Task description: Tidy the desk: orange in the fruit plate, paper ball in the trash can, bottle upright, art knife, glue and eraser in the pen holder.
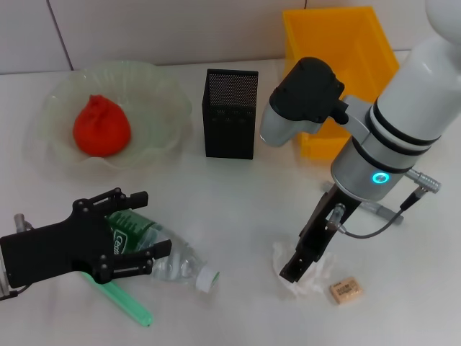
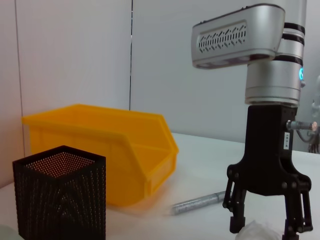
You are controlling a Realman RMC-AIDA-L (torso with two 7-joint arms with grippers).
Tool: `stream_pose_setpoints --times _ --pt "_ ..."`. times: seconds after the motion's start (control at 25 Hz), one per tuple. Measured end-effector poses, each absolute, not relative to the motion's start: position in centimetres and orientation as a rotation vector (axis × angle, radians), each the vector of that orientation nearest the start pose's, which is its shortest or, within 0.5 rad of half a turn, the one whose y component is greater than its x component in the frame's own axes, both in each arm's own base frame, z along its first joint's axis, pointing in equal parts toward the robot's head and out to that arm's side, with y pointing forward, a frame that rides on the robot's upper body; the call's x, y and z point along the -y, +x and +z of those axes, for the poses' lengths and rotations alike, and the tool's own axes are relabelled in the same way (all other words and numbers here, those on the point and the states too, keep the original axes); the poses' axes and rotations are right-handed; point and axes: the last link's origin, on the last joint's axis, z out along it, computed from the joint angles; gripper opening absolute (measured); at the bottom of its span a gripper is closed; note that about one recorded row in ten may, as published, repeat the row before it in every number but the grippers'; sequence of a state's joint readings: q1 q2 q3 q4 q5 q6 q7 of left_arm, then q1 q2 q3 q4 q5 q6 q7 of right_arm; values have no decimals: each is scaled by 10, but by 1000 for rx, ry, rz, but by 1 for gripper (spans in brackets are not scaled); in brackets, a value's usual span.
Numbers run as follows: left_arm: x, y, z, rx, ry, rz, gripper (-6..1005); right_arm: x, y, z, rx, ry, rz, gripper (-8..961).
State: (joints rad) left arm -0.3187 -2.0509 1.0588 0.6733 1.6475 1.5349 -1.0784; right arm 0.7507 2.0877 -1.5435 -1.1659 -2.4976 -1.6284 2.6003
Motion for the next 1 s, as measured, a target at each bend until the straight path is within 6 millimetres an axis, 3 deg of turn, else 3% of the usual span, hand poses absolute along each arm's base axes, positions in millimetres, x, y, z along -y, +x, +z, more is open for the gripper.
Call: stream_pose_setpoints --times 0.52,0.72,0.88,1.0 --pt "-280 -278 -16 303 -2745 -762 866 -334 161 -58 -924 -2815 -757 819" --pt "-279 -279 -15 306 -2744 -762 866 -333 164 -60 -940 -2822 -754 622" --pt "-277 -280 -15 310 -2743 -766 866 -334 163 -56 -951 -2817 -718 556" --pt "-276 -279 -14 306 -2746 -778 866 -338 159 -40 -1016 -2802 -598 506"
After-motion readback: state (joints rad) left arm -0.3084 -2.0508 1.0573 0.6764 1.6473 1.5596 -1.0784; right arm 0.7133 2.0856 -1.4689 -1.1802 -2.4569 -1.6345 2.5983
